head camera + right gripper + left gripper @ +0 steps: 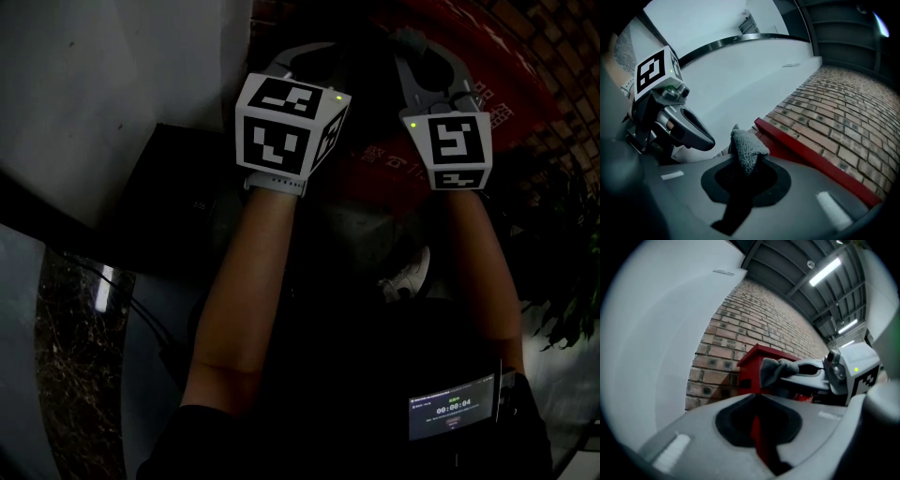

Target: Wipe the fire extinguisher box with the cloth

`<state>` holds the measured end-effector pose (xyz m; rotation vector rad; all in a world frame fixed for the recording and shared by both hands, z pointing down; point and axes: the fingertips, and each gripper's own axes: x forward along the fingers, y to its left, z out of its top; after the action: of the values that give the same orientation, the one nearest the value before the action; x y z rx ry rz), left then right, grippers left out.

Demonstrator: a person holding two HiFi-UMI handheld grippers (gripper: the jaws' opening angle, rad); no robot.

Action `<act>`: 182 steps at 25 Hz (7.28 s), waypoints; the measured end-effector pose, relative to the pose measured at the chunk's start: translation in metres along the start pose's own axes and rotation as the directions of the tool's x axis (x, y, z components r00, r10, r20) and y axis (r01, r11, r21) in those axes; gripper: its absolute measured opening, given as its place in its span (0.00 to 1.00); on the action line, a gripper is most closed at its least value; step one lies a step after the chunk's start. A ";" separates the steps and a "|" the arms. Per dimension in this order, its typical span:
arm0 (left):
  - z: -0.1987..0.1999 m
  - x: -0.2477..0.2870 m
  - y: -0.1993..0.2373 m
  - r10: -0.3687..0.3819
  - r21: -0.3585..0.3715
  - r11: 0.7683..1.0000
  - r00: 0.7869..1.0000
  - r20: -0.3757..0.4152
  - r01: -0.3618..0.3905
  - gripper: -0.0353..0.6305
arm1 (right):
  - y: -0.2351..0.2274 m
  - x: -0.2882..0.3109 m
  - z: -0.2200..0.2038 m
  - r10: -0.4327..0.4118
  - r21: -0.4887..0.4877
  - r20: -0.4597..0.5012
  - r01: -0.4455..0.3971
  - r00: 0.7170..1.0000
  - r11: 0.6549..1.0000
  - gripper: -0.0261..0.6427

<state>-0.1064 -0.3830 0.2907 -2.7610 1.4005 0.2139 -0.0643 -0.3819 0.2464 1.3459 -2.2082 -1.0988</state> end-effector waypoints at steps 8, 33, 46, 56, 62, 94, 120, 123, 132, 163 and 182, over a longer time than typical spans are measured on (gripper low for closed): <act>-0.052 -0.008 -0.016 -0.035 0.021 0.999 0.996 -0.085 0.037 0.06 | 0.038 -0.006 -0.038 0.039 0.058 -0.049 -0.036 0.998 0.998 0.08; -0.218 -0.007 -0.010 -0.077 -0.062 0.996 0.920 -0.383 0.058 0.06 | 0.137 -0.017 -0.139 0.117 0.160 -0.135 -0.094 0.984 0.983 0.08; -0.284 -0.015 -0.006 0.052 0.009 0.998 0.882 -0.468 -0.054 0.06 | 0.202 -0.028 -0.192 0.179 0.298 -0.188 -0.118 0.966 0.947 0.08; -0.316 -0.020 -0.020 0.095 -0.117 0.977 0.854 -0.512 -0.178 0.06 | 0.246 -0.032 -0.226 0.290 0.365 -0.196 -0.205 0.937 0.908 0.08; -0.339 -0.024 -0.019 0.085 -0.056 0.988 0.811 -0.579 -0.144 0.06 | 0.273 -0.037 -0.249 0.343 0.397 -0.222 -0.237 0.913 0.887 0.08; -0.323 -0.020 -0.038 0.048 0.010 0.998 0.766 -0.642 -0.055 0.06 | 0.274 -0.056 -0.241 0.353 0.419 -0.244 -0.230 0.904 0.879 0.08; 0.022 0.017 -0.076 0.000 0.187 0.982 0.999 0.049 -0.009 0.06 | -0.050 -0.028 -0.013 -0.155 0.021 0.045 0.154 0.987 0.988 0.08; 0.005 0.022 -0.078 -0.009 0.173 0.985 1.000 0.016 0.006 0.06 | -0.044 -0.029 -0.020 -0.149 -0.016 0.038 0.150 0.988 0.989 0.08; -0.063 0.025 -0.064 0.011 0.116 0.993 0.995 -0.098 0.001 0.06 | 0.006 -0.037 -0.065 -0.067 -0.017 -0.024 0.066 0.997 0.998 0.08; -0.216 0.033 -0.075 0.021 0.162 0.986 0.951 -0.310 0.032 0.06 | 0.151 -0.060 -0.201 0.173 0.143 -0.143 -0.153 0.975 0.978 0.08; -0.311 0.026 -0.066 0.048 0.194 0.979 0.869 -0.493 0.056 0.06 | 0.222 -0.068 -0.259 0.324 0.271 -0.229 -0.260 0.918 0.927 0.08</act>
<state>-0.0052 -0.3949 0.5925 -2.7505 1.3998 -0.6547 -0.0038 -0.3815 0.5890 1.1186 -2.2861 -0.5238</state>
